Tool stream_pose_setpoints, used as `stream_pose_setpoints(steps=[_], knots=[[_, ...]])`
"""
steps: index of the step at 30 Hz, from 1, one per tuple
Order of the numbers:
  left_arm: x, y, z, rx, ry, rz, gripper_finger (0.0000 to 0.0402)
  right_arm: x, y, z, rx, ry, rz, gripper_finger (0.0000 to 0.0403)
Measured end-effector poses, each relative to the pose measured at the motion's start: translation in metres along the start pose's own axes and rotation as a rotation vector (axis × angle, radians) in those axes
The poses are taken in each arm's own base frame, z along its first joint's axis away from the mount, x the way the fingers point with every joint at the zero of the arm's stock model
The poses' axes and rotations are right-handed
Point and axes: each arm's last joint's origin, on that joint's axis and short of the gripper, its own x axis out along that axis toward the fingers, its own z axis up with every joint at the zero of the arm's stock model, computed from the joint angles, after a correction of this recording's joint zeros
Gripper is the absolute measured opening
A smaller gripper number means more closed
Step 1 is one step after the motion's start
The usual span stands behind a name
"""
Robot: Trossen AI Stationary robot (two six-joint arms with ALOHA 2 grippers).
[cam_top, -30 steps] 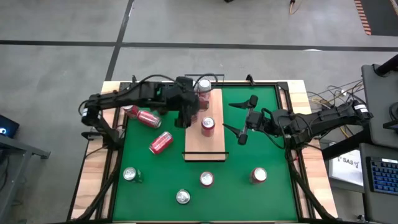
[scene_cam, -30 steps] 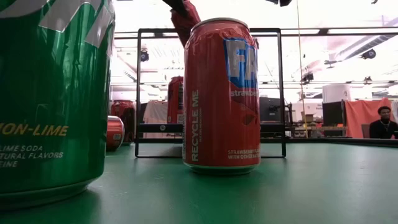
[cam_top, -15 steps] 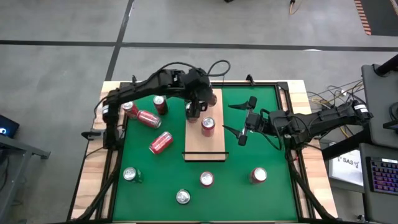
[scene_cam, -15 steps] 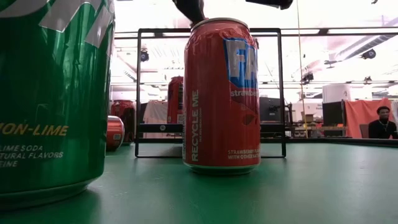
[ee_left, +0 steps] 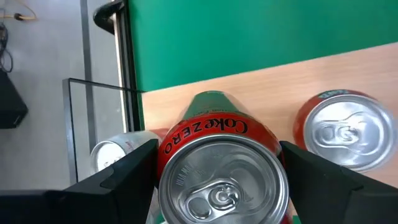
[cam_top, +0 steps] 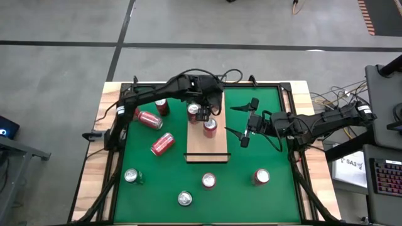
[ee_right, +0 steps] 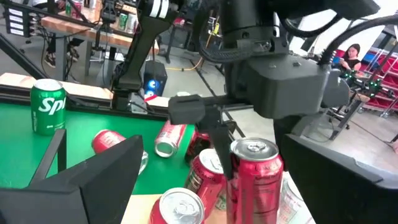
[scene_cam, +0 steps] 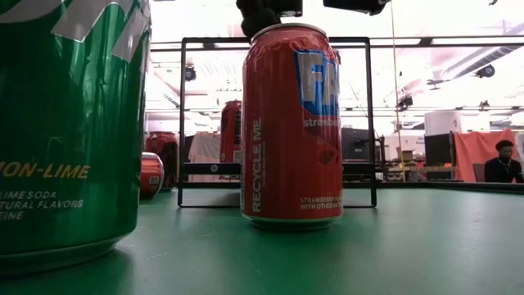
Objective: Place canned beverage on shelf
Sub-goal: Put the red soda can on the shelf and aligned with the other red soda can
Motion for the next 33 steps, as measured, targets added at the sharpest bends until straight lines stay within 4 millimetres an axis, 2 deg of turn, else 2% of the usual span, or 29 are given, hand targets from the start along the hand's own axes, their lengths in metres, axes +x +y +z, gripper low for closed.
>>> stream_pose_setpoints(steps=[4,12,33], knots=[[0.012,-0.003,0.000,-0.016,0.035,-0.015,0.0279,0.000,0.000,0.000,-0.001,0.003,0.001,0.0373],[0.022,-0.002,0.001,-0.085,0.050,-0.016,0.0281,0.000,0.001,-0.002,-0.009,0.020,0.006,0.0373],[0.035,0.000,-0.002,-0.156,0.076,-0.054,0.0283,0.000,0.001,-0.006,-0.005,0.053,0.013,0.0373]])
